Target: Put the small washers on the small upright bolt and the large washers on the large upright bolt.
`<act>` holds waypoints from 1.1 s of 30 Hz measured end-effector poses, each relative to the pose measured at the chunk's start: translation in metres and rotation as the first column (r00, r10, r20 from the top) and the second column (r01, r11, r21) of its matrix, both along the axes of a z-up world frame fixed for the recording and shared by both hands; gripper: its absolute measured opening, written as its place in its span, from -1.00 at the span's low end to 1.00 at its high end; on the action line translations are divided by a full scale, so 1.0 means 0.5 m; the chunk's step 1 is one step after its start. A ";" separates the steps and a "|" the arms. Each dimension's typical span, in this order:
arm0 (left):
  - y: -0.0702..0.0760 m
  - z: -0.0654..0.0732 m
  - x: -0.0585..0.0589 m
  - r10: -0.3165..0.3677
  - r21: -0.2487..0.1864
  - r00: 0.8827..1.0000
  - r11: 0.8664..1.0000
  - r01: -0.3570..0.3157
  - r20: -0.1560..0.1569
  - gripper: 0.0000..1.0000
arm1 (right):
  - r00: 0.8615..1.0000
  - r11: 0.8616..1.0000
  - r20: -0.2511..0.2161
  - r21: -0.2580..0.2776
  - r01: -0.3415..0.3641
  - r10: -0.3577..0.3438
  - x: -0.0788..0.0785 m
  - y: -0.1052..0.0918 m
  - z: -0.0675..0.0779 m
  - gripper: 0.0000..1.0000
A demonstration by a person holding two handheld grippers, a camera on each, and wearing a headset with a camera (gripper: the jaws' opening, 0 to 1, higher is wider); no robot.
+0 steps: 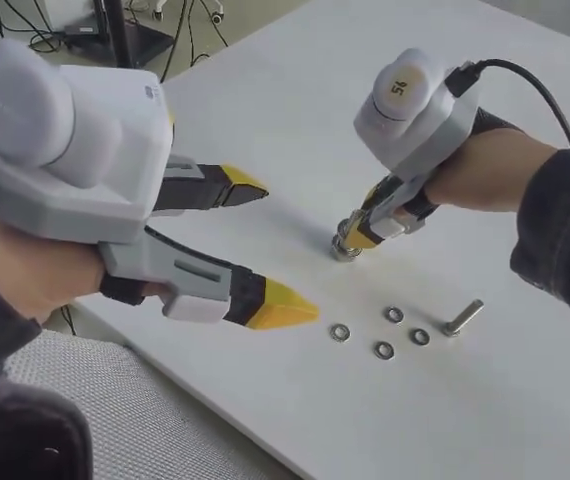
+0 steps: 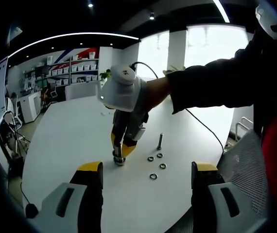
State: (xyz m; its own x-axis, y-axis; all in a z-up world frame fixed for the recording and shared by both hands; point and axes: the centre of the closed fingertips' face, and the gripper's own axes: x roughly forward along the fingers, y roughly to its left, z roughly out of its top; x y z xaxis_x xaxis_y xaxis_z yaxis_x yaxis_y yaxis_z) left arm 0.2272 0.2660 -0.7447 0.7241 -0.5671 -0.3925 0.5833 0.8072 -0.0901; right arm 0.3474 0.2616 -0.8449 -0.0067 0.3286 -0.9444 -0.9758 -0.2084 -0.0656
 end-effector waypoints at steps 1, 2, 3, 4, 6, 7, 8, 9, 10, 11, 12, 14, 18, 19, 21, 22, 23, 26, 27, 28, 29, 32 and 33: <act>0.001 0.000 0.000 -0.001 0.000 1.000 1.000 0.001 0.000 0.47 | 1.000 1.000 -0.003 -0.004 0.001 -0.001 -0.001 0.000 -0.003 -0.54; 0.001 0.000 0.000 0.000 0.000 1.000 1.000 0.000 -0.001 0.47 | 1.000 1.000 -0.001 -0.003 0.001 -0.001 -0.001 0.000 -0.005 -0.54; 0.002 -0.001 -0.001 0.001 0.001 1.000 1.000 -0.001 -0.002 0.47 | 1.000 1.000 -0.005 -0.006 0.004 -0.004 -0.001 0.000 -0.008 -0.54; 0.003 -0.001 -0.001 0.000 0.001 1.000 1.000 0.000 -0.002 0.47 | 1.000 1.000 -0.003 -0.007 0.002 -0.002 -0.001 -0.001 -0.010 -0.54; 0.003 -0.001 -0.001 -0.002 0.001 1.000 1.000 0.002 -0.002 0.47 | 1.000 1.000 -0.007 -0.010 0.005 -0.005 0.000 -0.002 -0.015 -0.54; 0.004 -0.001 -0.001 -0.001 0.001 1.000 1.000 0.001 -0.001 0.47 | 1.000 1.000 -0.009 -0.011 0.007 -0.007 -0.001 -0.002 -0.017 -0.54; 0.005 0.000 -0.001 -0.001 0.002 1.000 1.000 0.001 -0.002 0.47 | 1.000 1.000 -0.010 -0.011 0.010 -0.010 0.000 -0.001 -0.020 -0.54; 0.006 -0.001 -0.001 0.000 0.003 1.000 1.000 0.000 -0.002 0.47 | 1.000 1.000 -0.011 -0.011 0.010 -0.011 -0.001 -0.001 -0.022 -0.54; 0.007 -0.001 -0.001 0.000 0.003 1.000 1.000 0.000 -0.003 0.47 | 1.000 1.000 -0.010 -0.011 0.011 -0.011 0.000 -0.001 -0.026 -0.54; 0.008 -0.001 -0.001 0.000 0.004 1.000 1.000 0.000 -0.004 0.46 | 1.000 1.000 -0.012 -0.013 0.012 -0.012 -0.001 -0.001 -0.027 -0.54; 0.009 -0.002 -0.001 -0.001 0.006 1.000 1.000 0.001 -0.006 0.46 | 1.000 1.000 -0.010 -0.014 0.013 -0.013 -0.001 -0.002 -0.031 -0.54; 0.010 -0.002 -0.001 0.000 0.007 1.000 1.000 0.000 -0.006 0.46 | 1.000 1.000 -0.016 -0.011 0.018 -0.018 -0.001 -0.003 -0.034 -0.54; 0.011 -0.003 -0.002 -0.001 0.005 1.000 1.000 0.001 -0.008 0.46 | 0.999 1.000 -0.022 -0.009 0.025 -0.025 0.000 -0.003 -0.039 -0.54; 0.011 -0.003 -0.002 0.000 0.005 1.000 1.000 0.000 -0.007 0.46 | 1.000 1.000 -0.017 -0.009 0.023 -0.023 0.001 -0.002 -0.039 -0.54; 0.011 -0.005 -0.002 -0.002 0.006 1.000 1.000 0.002 -0.011 0.46 | 0.999 1.000 -0.020 -0.010 0.024 -0.024 0.001 -0.002 -0.039 -0.54; 0.011 -0.005 -0.002 -0.002 0.007 1.000 1.000 0.002 -0.011 0.45 | 0.999 1.000 -0.023 -0.009 0.025 -0.026 0.001 -0.002 -0.040 -0.53; 0.011 -0.005 -0.002 -0.002 0.007 1.000 1.000 0.002 -0.011 0.45 | 0.999 1.000 -0.024 -0.010 0.026 -0.026 0.001 -0.002 -0.040 -0.53; 0.012 -0.005 -0.001 -0.003 0.009 1.000 1.000 0.003 -0.013 0.45 | 0.999 1.000 -0.028 -0.008 0.022 -0.023 0.000 -0.003 -0.041 -0.52; 0.011 -0.005 -0.001 -0.005 0.008 1.000 1.000 0.005 -0.016 0.44 | 0.999 1.000 -0.027 -0.006 0.022 -0.022 0.000 -0.003 -0.040 -0.51; 0.012 -0.005 -0.001 -0.005 0.009 1.000 1.000 0.005 -0.015 0.44 | 0.999 1.000 -0.027 -0.003 0.020 -0.020 -0.001 -0.003 -0.040 -0.51; 0.012 -0.005 0.000 -0.005 0.010 1.000 1.000 0.005 -0.015 0.44 | 0.999 1.000 -0.029 -0.001 0.017 -0.017 -0.002 -0.003 -0.041 -0.51; 0.012 -0.006 0.001 -0.005 0.011 1.000 1.000 0.005 -0.016 0.44 | 0.999 1.000 -0.033 0.007 0.017 -0.016 -0.006 -0.004 -0.040 -0.48; 0.012 -0.006 0.001 -0.005 0.010 1.000 1.000 0.005 -0.018 0.44 | 0.999 1.000 -0.038 0.012 0.020 -0.019 -0.008 -0.003 -0.039 -0.46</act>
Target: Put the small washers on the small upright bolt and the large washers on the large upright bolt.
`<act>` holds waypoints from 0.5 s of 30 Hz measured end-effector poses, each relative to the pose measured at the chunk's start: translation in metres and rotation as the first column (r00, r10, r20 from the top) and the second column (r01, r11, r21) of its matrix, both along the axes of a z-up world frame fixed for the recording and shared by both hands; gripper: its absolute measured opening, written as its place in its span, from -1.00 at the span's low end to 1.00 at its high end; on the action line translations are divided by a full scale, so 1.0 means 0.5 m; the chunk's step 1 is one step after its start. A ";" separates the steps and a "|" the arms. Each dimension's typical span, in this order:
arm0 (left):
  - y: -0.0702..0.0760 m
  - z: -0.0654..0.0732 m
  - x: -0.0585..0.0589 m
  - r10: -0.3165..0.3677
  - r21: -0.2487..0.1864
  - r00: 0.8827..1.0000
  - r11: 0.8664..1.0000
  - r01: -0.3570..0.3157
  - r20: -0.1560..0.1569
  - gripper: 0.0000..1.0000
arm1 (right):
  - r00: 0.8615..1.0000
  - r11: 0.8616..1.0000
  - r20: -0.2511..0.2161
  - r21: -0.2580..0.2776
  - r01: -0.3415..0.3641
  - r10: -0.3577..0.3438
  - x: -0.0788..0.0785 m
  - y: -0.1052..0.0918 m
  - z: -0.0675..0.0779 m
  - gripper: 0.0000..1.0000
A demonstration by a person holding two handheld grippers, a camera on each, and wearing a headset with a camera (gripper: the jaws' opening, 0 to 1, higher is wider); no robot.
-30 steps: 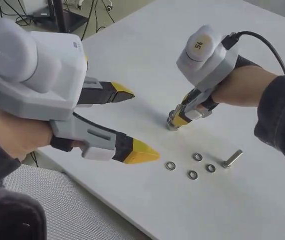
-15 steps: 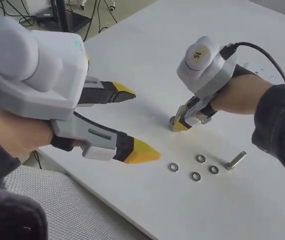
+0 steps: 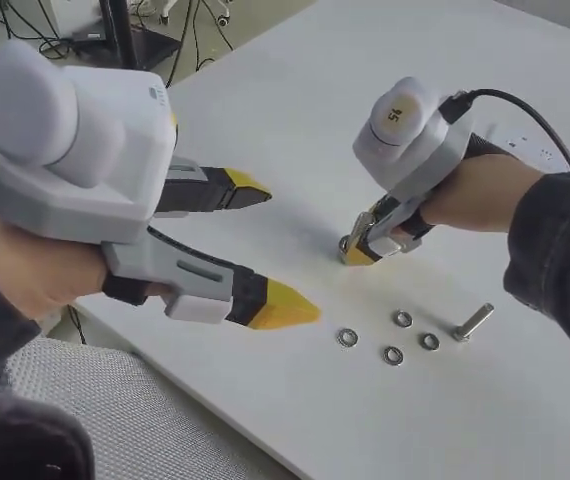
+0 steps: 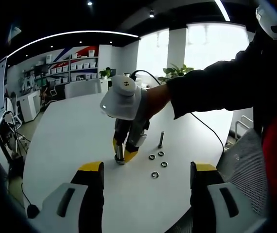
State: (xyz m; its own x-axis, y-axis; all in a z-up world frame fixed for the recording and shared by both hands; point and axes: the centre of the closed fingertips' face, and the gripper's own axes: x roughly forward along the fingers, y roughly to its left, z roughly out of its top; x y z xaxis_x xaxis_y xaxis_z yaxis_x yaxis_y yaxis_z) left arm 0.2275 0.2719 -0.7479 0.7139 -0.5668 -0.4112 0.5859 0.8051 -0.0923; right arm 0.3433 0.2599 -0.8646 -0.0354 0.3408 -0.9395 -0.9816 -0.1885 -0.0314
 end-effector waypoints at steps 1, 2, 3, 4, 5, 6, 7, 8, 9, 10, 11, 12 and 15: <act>0.000 0.000 0.000 0.000 0.001 1.000 1.000 0.000 0.001 0.44 | 1.000 1.000 0.000 0.001 0.000 0.000 0.000 -0.001 0.000 -0.46; 0.000 -0.001 0.000 -0.001 0.001 1.000 1.000 0.001 -0.001 0.44 | 1.000 1.000 0.002 0.001 0.000 0.000 0.000 -0.002 0.000 -0.46; 0.000 -0.001 0.000 -0.002 0.001 1.000 1.000 0.002 -0.001 0.44 | 1.000 1.000 0.005 0.001 0.001 -0.001 0.001 -0.003 0.000 -0.45; 0.000 0.000 0.001 -0.001 0.003 1.000 1.000 0.001 0.001 0.44 | 1.000 1.000 0.006 0.003 0.003 -0.003 0.002 -0.005 0.002 -0.43; 0.000 0.000 0.001 -0.002 0.003 1.000 1.000 0.002 0.001 0.44 | 1.000 1.000 0.006 0.006 0.004 -0.004 0.002 -0.005 0.004 -0.41; -0.001 0.002 0.002 -0.002 0.001 1.000 1.000 0.002 0.004 0.44 | 1.000 1.000 0.002 0.012 0.007 -0.007 0.002 -0.005 0.009 -0.41; -0.001 0.002 0.003 -0.003 0.001 1.000 1.000 0.003 0.004 0.44 | 1.000 1.000 0.003 0.018 0.009 -0.009 0.003 -0.004 0.012 -0.40; -0.001 0.003 0.003 -0.003 0.002 1.000 1.000 0.003 0.004 0.45 | 1.000 1.000 0.005 0.023 0.012 -0.012 0.004 -0.003 0.015 -0.39; 0.000 0.003 0.004 -0.003 0.004 1.000 1.000 0.003 0.006 0.44 | 1.000 0.999 0.004 0.028 0.015 -0.015 0.004 -0.003 0.019 -0.37; 0.000 0.004 0.005 -0.004 0.004 1.000 1.000 0.004 0.005 0.44 | 1.000 0.999 0.004 0.029 0.015 -0.015 0.003 -0.003 0.021 -0.37; 0.000 0.006 0.006 -0.004 0.004 1.000 1.000 0.004 0.008 0.45 | 1.000 0.999 0.012 0.043 0.014 -0.014 0.004 0.000 0.027 -0.34; 0.000 0.007 0.006 -0.004 0.004 1.000 1.000 0.003 0.008 0.44 | 1.000 0.999 0.011 0.048 0.018 -0.019 0.004 0.000 0.031 -0.32; -0.001 0.011 0.008 -0.005 0.001 1.000 1.000 0.005 0.012 0.44 | 1.000 0.997 0.009 0.069 0.027 -0.028 0.002 0.000 0.044 -0.33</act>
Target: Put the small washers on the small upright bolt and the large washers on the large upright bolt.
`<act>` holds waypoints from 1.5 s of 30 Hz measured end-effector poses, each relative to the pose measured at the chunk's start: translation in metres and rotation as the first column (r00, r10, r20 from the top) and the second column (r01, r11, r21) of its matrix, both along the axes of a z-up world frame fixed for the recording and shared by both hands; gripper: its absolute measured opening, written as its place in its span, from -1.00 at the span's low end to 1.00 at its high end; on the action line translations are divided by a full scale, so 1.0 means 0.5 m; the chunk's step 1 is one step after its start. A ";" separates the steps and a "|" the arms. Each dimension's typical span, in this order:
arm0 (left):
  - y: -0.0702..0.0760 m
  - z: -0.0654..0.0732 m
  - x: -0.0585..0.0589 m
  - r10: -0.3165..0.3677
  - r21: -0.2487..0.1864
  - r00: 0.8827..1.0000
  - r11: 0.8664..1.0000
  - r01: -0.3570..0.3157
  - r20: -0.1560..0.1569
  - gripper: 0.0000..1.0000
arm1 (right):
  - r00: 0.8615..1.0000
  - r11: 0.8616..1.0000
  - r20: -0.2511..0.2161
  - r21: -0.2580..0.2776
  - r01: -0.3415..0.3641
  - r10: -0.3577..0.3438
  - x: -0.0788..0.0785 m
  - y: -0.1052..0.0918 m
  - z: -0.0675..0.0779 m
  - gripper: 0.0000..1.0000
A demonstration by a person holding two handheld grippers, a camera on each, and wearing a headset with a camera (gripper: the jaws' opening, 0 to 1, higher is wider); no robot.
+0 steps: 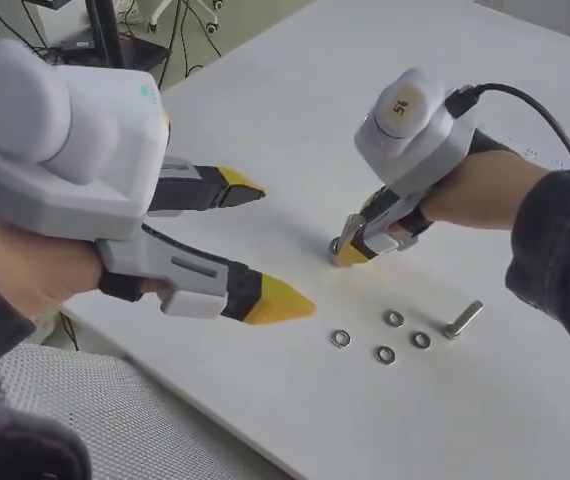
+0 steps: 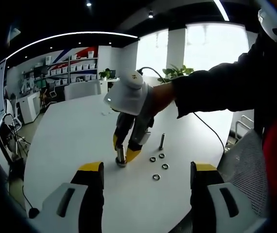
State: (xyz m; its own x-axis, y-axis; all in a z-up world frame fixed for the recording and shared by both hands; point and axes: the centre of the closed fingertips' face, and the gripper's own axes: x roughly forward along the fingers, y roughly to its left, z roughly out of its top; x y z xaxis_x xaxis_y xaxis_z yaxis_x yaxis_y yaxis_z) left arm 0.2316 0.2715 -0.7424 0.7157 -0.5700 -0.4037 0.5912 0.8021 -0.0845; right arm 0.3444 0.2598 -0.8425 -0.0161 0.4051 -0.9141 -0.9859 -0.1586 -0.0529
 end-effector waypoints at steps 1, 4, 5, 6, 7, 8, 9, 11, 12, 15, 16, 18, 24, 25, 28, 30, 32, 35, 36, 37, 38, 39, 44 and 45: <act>-0.001 0.001 0.001 0.000 0.000 1.000 1.000 0.000 0.001 0.44 | 1.000 1.000 0.001 0.003 0.002 -0.002 0.000 -0.001 0.003 -0.33; -0.005 0.003 0.003 -0.006 0.002 1.000 1.000 0.006 0.003 0.44 | 1.000 1.000 0.008 0.019 0.010 -0.010 0.000 -0.006 0.014 -0.33; -0.007 0.003 0.003 -0.008 0.002 1.000 1.000 0.008 0.004 0.44 | 1.000 0.999 0.006 0.030 0.017 -0.017 -0.001 -0.008 0.020 -0.33; -0.008 0.004 0.004 -0.010 0.002 1.000 1.000 0.010 0.004 0.44 | 1.000 0.999 0.010 0.036 0.020 -0.020 -0.002 -0.009 0.024 -0.32; -0.010 0.004 0.004 -0.012 0.002 1.000 1.000 0.012 0.004 0.44 | 1.000 0.999 0.011 0.042 0.023 -0.023 -0.003 -0.013 0.030 -0.32; -0.010 0.005 0.005 -0.013 0.002 1.000 1.000 0.013 0.004 0.45 | 1.000 0.998 0.013 0.049 0.027 -0.028 -0.003 -0.015 0.034 -0.32; -0.011 0.006 0.006 -0.013 0.002 1.000 1.000 0.013 0.007 0.45 | 0.999 0.998 0.017 0.056 0.030 -0.031 -0.004 -0.018 0.039 -0.32; -0.014 0.007 0.008 -0.015 0.000 1.000 1.000 0.015 0.008 0.45 | 0.999 0.996 0.024 0.078 0.039 -0.041 -0.005 -0.026 0.052 -0.32; -0.014 0.007 0.008 -0.016 -0.001 1.000 1.000 0.016 0.008 0.45 | 0.999 0.995 0.024 0.087 0.044 -0.046 -0.005 -0.028 0.057 -0.31; -0.016 0.004 0.008 -0.020 -0.001 1.000 1.000 0.020 0.002 0.45 | 0.997 0.991 0.030 0.117 0.062 -0.066 -0.007 -0.038 0.075 -0.30; -0.017 0.002 0.008 -0.022 -0.002 1.000 1.000 0.022 -0.001 0.45 | 0.997 0.990 0.027 0.126 0.071 -0.075 -0.008 -0.043 0.081 -0.30; -0.018 0.002 0.009 -0.021 -0.004 1.000 1.000 0.021 -0.001 0.46 | 0.995 0.986 0.035 0.146 0.085 -0.091 -0.017 -0.053 0.093 -0.29; -0.026 0.002 0.013 -0.035 -0.002 0.999 0.999 0.035 -0.003 0.46 | 0.991 0.975 0.051 0.192 0.114 -0.126 -0.025 -0.082 0.122 -0.29; -0.027 0.001 0.014 -0.037 -0.001 0.999 0.999 0.037 -0.003 0.46 | 0.990 0.973 0.052 0.200 0.117 -0.130 -0.027 -0.086 0.126 -0.29; -0.035 0.002 0.016 -0.049 -0.001 0.999 0.999 0.049 -0.004 0.46 | 0.987 0.967 0.058 0.218 0.133 -0.149 -0.038 -0.109 0.139 -0.29; -0.040 0.002 0.018 -0.057 0.001 0.998 0.998 0.057 -0.004 0.45 | 0.985 0.963 0.062 0.226 0.144 -0.162 -0.044 -0.124 0.145 -0.29; -0.045 0.001 0.019 -0.066 0.002 0.998 0.998 0.066 -0.006 0.45 | 0.983 0.959 0.058 0.236 0.158 -0.176 -0.052 -0.138 0.147 -0.29; -0.051 -0.003 0.018 -0.075 0.002 0.997 0.997 0.075 -0.010 0.46 | 0.980 0.955 0.054 0.241 0.174 -0.192 -0.062 -0.158 0.141 -0.29; -0.052 -0.004 0.018 -0.077 0.003 0.997 0.997 0.077 -0.012 0.46 | 0.979 0.954 0.051 0.241 0.181 -0.198 -0.064 -0.164 0.138 -0.29; -0.055 -0.006 0.018 -0.081 0.003 0.997 0.997 0.081 -0.014 0.46 | 0.977 0.951 0.045 0.240 0.193 -0.209 -0.068 -0.172 0.134 -0.29; -0.057 -0.006 0.018 -0.084 0.003 0.996 0.996 0.084 -0.015 0.46 | 0.975 0.949 0.042 0.241 0.201 -0.218 -0.069 -0.178 0.133 -0.29; -0.061 -0.007 0.018 -0.087 0.003 0.996 0.996 0.087 -0.016 0.46 | 0.973 0.946 0.038 0.245 0.212 -0.228 -0.071 -0.186 0.134 -0.29; -0.072 -0.007 0.017 -0.104 0.007 0.994 0.995 0.104 -0.018 0.46 | 0.963 0.929 0.024 0.272 0.252 -0.269 -0.078 -0.210 0.143 -0.29; -0.072 -0.008 0.018 -0.104 0.008 0.994 0.994 0.105 -0.019 0.46 | 0.960 0.924 0.017 0.279 0.262 -0.278 -0.082 -0.217 0.146 -0.30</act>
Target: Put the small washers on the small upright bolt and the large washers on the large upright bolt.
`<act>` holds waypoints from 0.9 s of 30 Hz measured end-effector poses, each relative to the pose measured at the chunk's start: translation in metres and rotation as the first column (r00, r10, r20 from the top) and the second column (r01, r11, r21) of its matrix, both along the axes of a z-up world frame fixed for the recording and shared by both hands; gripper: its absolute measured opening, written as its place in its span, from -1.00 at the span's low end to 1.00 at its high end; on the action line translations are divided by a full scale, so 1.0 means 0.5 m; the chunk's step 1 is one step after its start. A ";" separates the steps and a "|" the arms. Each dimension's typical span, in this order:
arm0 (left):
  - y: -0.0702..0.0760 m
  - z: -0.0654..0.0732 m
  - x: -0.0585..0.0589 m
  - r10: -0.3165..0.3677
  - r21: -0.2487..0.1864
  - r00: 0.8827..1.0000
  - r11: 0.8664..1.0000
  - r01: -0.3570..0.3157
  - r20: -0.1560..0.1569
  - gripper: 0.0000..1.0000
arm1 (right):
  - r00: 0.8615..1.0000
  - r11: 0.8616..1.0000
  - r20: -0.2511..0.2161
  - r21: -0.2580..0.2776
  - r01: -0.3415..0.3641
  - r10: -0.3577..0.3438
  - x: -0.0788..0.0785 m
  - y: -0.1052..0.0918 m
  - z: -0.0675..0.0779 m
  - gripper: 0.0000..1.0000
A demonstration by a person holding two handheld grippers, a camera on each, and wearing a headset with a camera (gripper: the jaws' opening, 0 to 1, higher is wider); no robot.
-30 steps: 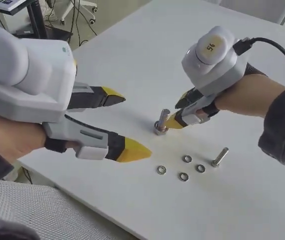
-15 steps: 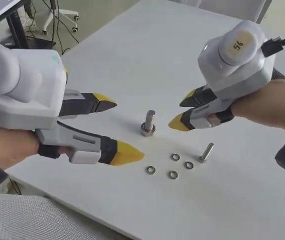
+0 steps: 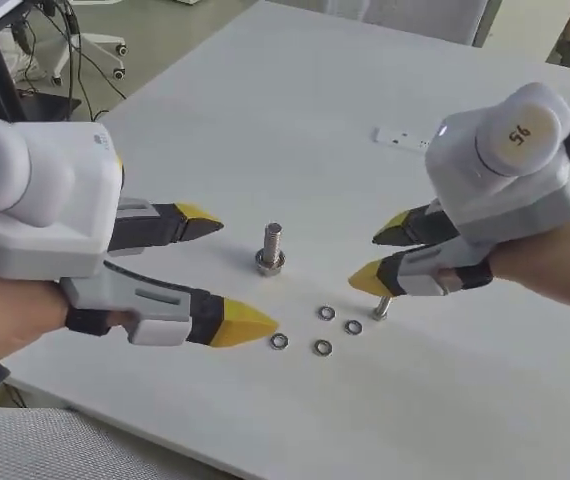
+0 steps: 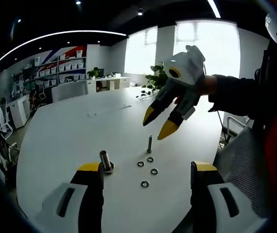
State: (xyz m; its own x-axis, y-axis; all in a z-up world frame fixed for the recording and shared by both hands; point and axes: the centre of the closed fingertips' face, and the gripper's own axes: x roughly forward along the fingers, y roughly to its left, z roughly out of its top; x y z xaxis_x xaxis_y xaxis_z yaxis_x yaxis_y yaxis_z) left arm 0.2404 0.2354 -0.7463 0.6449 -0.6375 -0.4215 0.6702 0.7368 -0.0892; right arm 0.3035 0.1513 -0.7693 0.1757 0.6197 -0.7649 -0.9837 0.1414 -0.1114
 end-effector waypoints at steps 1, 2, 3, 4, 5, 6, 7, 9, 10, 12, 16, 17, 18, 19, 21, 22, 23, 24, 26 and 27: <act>-0.002 -0.001 0.000 -0.003 0.001 1.000 1.000 0.003 -0.002 0.46 | 1.000 1.000 -0.002 0.008 0.005 -0.005 -0.003 -0.003 0.002 -0.29; -0.003 -0.001 -0.001 -0.004 0.001 1.000 1.000 0.004 -0.003 0.46 | 1.000 1.000 -0.006 0.016 0.014 -0.014 -0.006 -0.009 0.005 -0.29; -0.005 -0.002 -0.001 -0.007 0.002 1.000 1.000 0.007 -0.004 0.46 | 1.000 1.000 -0.006 0.020 0.017 -0.017 -0.009 -0.012 0.005 -0.29; -0.007 -0.002 -0.002 -0.009 0.002 1.000 1.000 0.009 -0.005 0.46 | 1.000 1.000 -0.007 0.023 0.021 -0.021 -0.012 -0.016 0.005 -0.29; -0.009 -0.003 -0.002 -0.011 0.003 1.000 1.000 0.011 -0.006 0.46 | 1.000 0.999 -0.011 0.029 0.027 -0.027 -0.018 -0.020 0.003 -0.29; -0.010 -0.003 -0.003 -0.012 0.003 1.000 1.000 0.012 -0.007 0.46 | 0.999 0.999 -0.021 0.032 0.031 -0.030 -0.024 -0.023 0.000 -0.29; -0.011 -0.003 -0.003 -0.013 0.003 1.000 1.000 0.013 -0.009 0.46 | 0.999 0.999 -0.027 0.035 0.033 -0.032 -0.032 -0.025 -0.004 -0.29; -0.012 -0.004 -0.004 -0.015 0.003 1.000 1.000 0.015 -0.010 0.46 | 0.999 0.999 -0.036 0.028 0.030 -0.029 -0.043 -0.028 -0.015 -0.29; -0.013 -0.004 -0.004 -0.016 0.003 1.000 1.000 0.016 -0.012 0.46 | 0.999 0.999 -0.043 0.022 0.027 -0.026 -0.050 -0.030 -0.023 -0.29; -0.015 -0.005 -0.004 -0.018 0.005 1.000 1.000 0.018 -0.013 0.45 | 0.998 1.000 -0.062 0.016 0.023 -0.022 -0.062 -0.031 -0.036 -0.30; -0.017 -0.007 -0.005 -0.021 0.007 1.000 1.000 0.021 -0.016 0.45 | 0.996 1.000 -0.086 -0.001 0.016 -0.016 -0.072 -0.031 -0.062 -0.30; -0.019 -0.007 -0.006 -0.022 0.006 1.000 1.000 0.022 -0.017 0.45 | 0.996 1.000 -0.088 -0.006 0.013 -0.013 -0.073 -0.030 -0.066 -0.30; -0.019 -0.006 -0.006 -0.022 0.006 1.000 1.000 0.022 -0.016 0.45 | 0.996 1.000 -0.090 -0.008 0.011 -0.011 -0.073 -0.030 -0.070 -0.30; -0.019 -0.006 -0.006 -0.022 0.007 1.000 1.000 0.022 -0.014 0.45 | 0.996 1.000 -0.093 -0.010 0.010 -0.011 -0.073 -0.029 -0.074 -0.30; -0.020 -0.006 -0.007 -0.022 0.006 1.000 1.000 0.022 -0.015 0.45 | 0.995 1.000 -0.104 -0.016 0.002 -0.003 -0.075 -0.025 -0.082 -0.31; -0.020 -0.007 -0.007 -0.022 0.008 1.000 1.000 0.022 -0.016 0.45 | 0.994 1.000 -0.106 -0.018 -0.002 0.000 -0.074 -0.022 -0.087 -0.31; -0.021 -0.008 -0.008 -0.023 0.007 1.000 1.000 0.023 -0.018 0.45 | 0.994 1.000 -0.107 -0.025 -0.009 0.006 -0.075 -0.019 -0.091 -0.32; -0.022 -0.008 -0.008 -0.022 0.007 1.000 1.000 0.022 -0.017 0.45 | 0.994 0.999 -0.110 -0.033 -0.016 0.012 -0.076 -0.018 -0.096 -0.32; -0.022 -0.010 -0.007 -0.023 0.007 1.000 1.000 0.023 -0.019 0.45 | 0.994 0.999 -0.106 -0.036 -0.019 0.015 -0.069 -0.011 -0.103 -0.33; -0.023 -0.011 -0.007 -0.022 0.007 1.000 1.000 0.022 -0.019 0.45 | 0.993 0.999 -0.117 -0.045 -0.022 0.017 -0.067 -0.008 -0.110 -0.36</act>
State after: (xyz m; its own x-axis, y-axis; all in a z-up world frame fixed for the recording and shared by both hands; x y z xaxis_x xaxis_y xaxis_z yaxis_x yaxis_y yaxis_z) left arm 0.2371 0.2240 -0.7517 0.6222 -0.6488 -0.4381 0.6847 0.7223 -0.0973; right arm 0.2701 0.1472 -0.8243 0.0722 0.5861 -0.8070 -0.9928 0.1197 -0.0019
